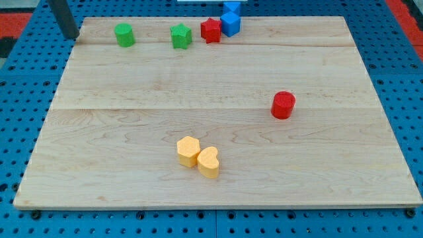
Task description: Push the green circle into the green star
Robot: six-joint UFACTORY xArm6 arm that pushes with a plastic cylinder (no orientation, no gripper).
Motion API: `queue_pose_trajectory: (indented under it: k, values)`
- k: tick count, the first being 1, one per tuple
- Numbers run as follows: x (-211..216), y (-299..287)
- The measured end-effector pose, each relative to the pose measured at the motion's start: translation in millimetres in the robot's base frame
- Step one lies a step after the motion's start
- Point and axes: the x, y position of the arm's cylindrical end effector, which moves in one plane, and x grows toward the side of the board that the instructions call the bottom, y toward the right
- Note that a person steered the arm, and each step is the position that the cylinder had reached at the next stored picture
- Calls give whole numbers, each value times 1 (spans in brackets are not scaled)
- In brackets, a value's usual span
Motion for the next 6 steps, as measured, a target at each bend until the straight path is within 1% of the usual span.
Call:
queue_pose_trajectory:
  k: [1,2,3,4,5,6]
  values:
    - [2,85]
    - [29,95]
    - [33,49]
    - [37,100]
    - [36,185]
    - [50,223]
